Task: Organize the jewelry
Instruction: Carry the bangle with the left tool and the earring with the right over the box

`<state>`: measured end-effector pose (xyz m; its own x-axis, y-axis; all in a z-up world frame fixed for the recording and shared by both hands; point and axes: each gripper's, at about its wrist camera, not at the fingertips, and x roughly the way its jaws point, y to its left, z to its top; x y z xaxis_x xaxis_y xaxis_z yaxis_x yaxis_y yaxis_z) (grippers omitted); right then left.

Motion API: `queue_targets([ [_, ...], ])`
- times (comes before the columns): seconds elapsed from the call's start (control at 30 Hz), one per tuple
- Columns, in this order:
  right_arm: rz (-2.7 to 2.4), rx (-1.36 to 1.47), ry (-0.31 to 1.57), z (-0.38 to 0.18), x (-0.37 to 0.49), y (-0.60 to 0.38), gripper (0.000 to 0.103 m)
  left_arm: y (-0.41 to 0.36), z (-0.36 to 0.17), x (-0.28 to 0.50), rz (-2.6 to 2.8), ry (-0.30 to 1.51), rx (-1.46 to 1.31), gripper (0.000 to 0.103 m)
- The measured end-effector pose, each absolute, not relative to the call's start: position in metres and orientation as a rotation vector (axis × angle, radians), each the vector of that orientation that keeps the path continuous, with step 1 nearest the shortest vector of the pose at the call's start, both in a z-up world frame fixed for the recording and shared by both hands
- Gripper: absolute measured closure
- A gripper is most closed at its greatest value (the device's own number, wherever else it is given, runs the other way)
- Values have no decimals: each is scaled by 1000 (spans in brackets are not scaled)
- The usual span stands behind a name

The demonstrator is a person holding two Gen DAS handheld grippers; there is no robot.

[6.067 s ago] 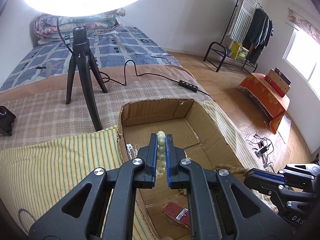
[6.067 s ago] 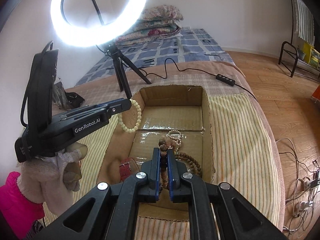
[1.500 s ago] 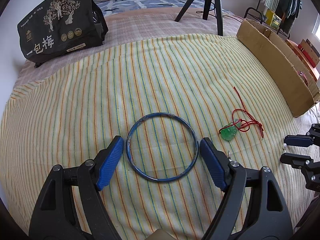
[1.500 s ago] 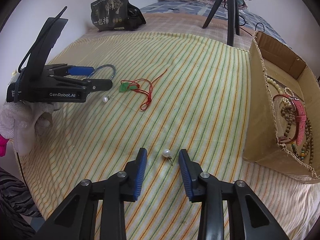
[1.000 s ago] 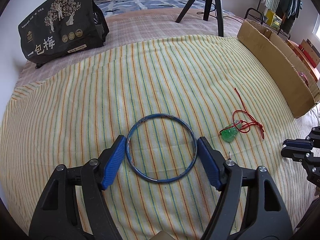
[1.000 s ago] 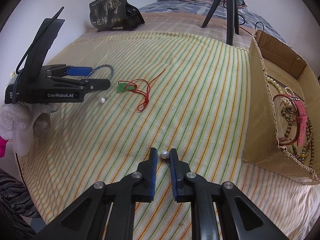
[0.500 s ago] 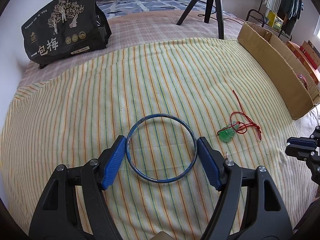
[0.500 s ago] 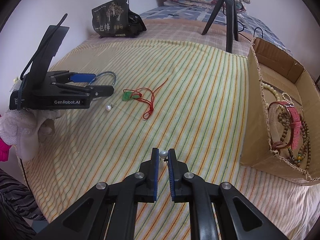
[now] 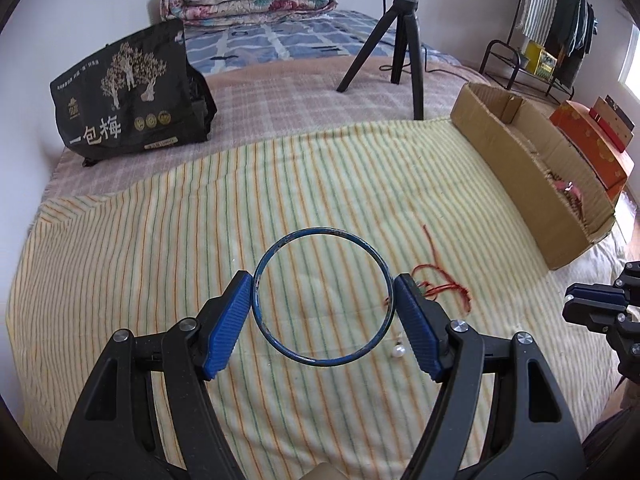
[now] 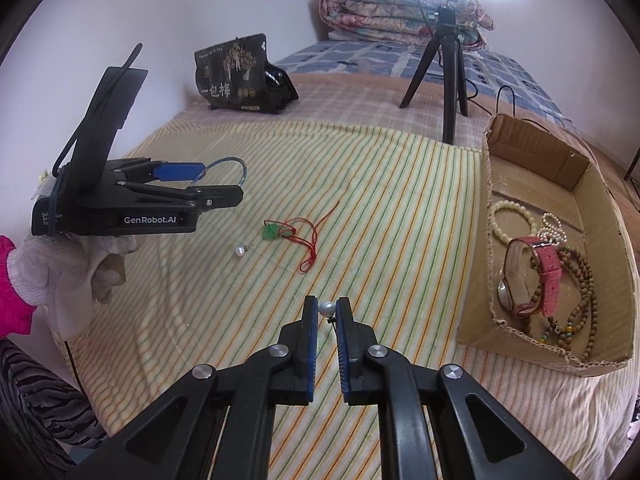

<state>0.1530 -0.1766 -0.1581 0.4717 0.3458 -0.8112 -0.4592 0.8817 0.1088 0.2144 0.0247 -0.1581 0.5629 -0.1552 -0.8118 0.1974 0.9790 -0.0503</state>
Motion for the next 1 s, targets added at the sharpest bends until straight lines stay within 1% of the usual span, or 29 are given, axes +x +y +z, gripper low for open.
queue_targets([
  [0.6,425,-71,884,-121,149,-222,96,-42,-109,206,-307,834,91,29],
  [1.0,381,-35,842,-99,147,-257,96,-97,-80,215,-386,784,83,29],
])
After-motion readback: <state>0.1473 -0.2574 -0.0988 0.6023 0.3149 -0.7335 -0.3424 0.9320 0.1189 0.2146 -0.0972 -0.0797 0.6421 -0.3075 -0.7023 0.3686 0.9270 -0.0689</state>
